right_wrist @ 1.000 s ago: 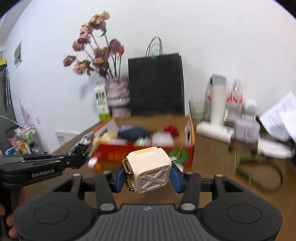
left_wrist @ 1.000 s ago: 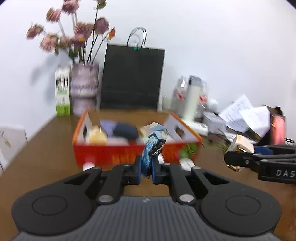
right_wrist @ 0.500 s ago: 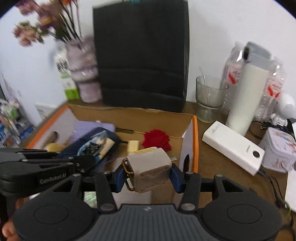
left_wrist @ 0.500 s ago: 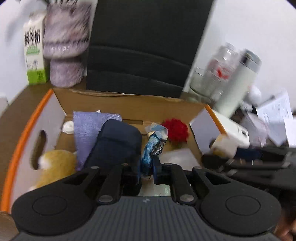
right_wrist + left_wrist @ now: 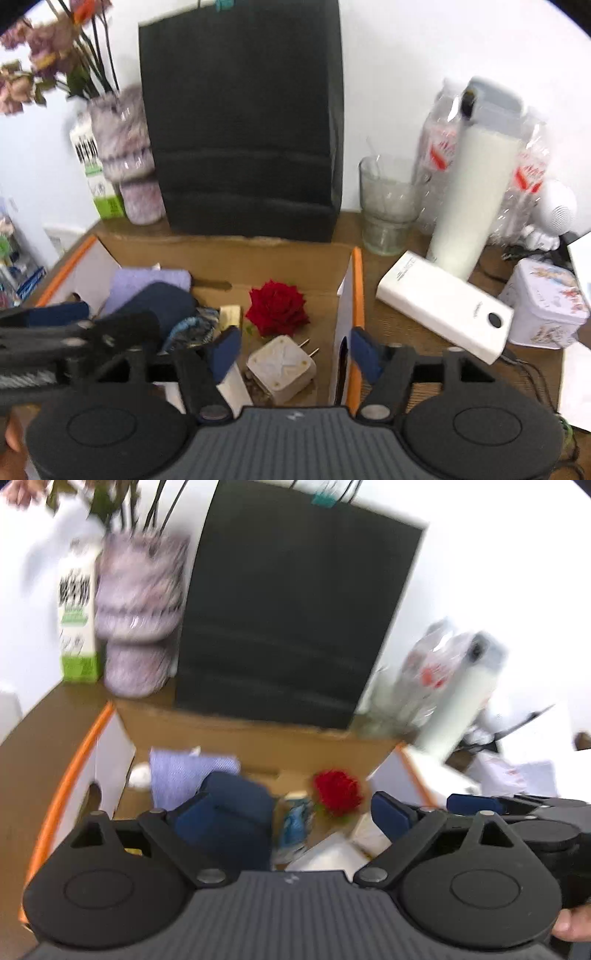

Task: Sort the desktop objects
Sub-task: 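Carry the packet and beige cube into the orange box while both tools open, then move both tools back from the box over the table items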

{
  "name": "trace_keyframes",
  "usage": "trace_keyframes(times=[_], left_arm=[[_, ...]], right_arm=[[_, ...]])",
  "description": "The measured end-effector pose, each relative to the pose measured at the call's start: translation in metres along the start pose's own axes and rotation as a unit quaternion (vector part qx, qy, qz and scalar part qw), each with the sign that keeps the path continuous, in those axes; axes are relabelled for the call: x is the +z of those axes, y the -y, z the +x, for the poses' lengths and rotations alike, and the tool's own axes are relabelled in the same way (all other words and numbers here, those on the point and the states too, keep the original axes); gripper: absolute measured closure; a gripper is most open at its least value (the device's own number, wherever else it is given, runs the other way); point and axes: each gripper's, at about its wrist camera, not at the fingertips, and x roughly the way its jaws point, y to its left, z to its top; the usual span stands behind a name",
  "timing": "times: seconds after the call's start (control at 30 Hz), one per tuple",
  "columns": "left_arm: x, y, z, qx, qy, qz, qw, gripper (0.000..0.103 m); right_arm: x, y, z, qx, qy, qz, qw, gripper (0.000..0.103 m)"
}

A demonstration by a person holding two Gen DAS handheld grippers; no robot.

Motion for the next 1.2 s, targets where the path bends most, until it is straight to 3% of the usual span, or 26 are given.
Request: trace_keyframes(times=[0.07,0.2,0.3,0.4,0.57,0.8,0.9,1.03,1.13,1.2], left_arm=[[0.006,-0.003,-0.017,-0.016,0.008,0.009,0.9998,0.000],[0.015,-0.021,-0.041,-0.016,0.003,0.004,0.9999,0.000],[0.014,-0.042,-0.061,-0.059,-0.005,-0.013,0.9981,0.000],[0.001,-0.053,-0.089,-0.046,0.003,-0.024,0.9987,0.000],[-0.065,-0.044,-0.140,-0.005,0.042,0.012,0.9990,0.000],[-0.195,-0.048,-0.178,0.054,0.027,0.021,0.9980,0.000],[-0.234,-0.048,-0.192,0.069,0.037,0.022,0.9967,0.000],[-0.261,-0.037,-0.205,0.078,0.041,0.066,0.9940,0.000],[-0.263,-0.029,-0.209,0.090,0.063,0.084,0.9904,0.000],[-0.263,-0.027,-0.206,0.096,0.056,0.087,0.9899,0.000]], right_arm=[[0.000,-0.005,-0.017,0.002,0.017,-0.010,1.000,0.026],[0.004,-0.012,-0.049,0.011,0.035,-0.006,0.999,0.021],[0.002,-0.016,-0.074,0.021,0.045,0.003,0.999,0.019],[-0.012,-0.018,-0.095,0.024,0.060,0.023,0.998,0.016],[-0.085,-0.042,-0.119,0.050,0.087,0.034,0.994,0.015],[-0.209,-0.075,-0.151,0.009,0.092,-0.003,0.996,0.015],[-0.250,-0.081,-0.169,0.004,0.101,-0.004,0.995,0.015],[-0.288,-0.081,-0.185,-0.007,0.113,0.021,0.993,0.015],[-0.301,-0.082,-0.187,-0.006,0.102,0.021,0.994,0.015],[-0.304,-0.084,-0.191,-0.009,0.110,0.018,0.994,0.012]])
